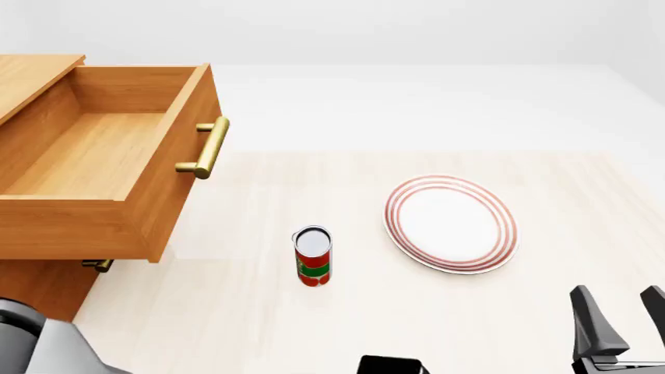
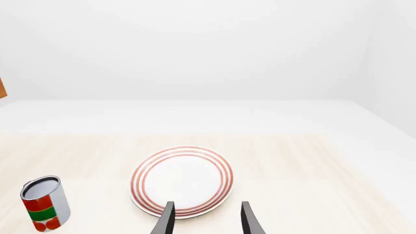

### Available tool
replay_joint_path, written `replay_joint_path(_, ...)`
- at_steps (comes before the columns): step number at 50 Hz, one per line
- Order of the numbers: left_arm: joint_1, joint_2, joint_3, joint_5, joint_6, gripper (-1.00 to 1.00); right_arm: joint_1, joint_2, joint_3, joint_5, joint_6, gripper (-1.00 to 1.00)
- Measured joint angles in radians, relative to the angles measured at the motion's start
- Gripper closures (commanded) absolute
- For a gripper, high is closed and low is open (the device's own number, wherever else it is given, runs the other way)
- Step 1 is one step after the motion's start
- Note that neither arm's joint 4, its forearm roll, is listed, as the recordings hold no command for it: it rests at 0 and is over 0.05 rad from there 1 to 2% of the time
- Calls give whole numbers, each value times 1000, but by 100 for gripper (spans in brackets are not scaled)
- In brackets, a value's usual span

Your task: Put the bowl in the top drawer of the cabinet.

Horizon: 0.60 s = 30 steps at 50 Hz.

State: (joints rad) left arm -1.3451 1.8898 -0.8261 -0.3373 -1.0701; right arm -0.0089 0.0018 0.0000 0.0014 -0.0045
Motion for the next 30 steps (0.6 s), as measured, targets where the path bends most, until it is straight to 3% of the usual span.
replay_joint_path(26, -6, 32, -23, -2, 2, -100, 0, 0, 0, 0, 0, -100)
replay_joint_path(27, -4, 34, -26, 1, 4, 100, 0, 0, 0, 0, 0, -100)
replay_joint_path(30, 4, 38, -40, 11, 10, 100, 0, 0, 0, 0, 0, -100)
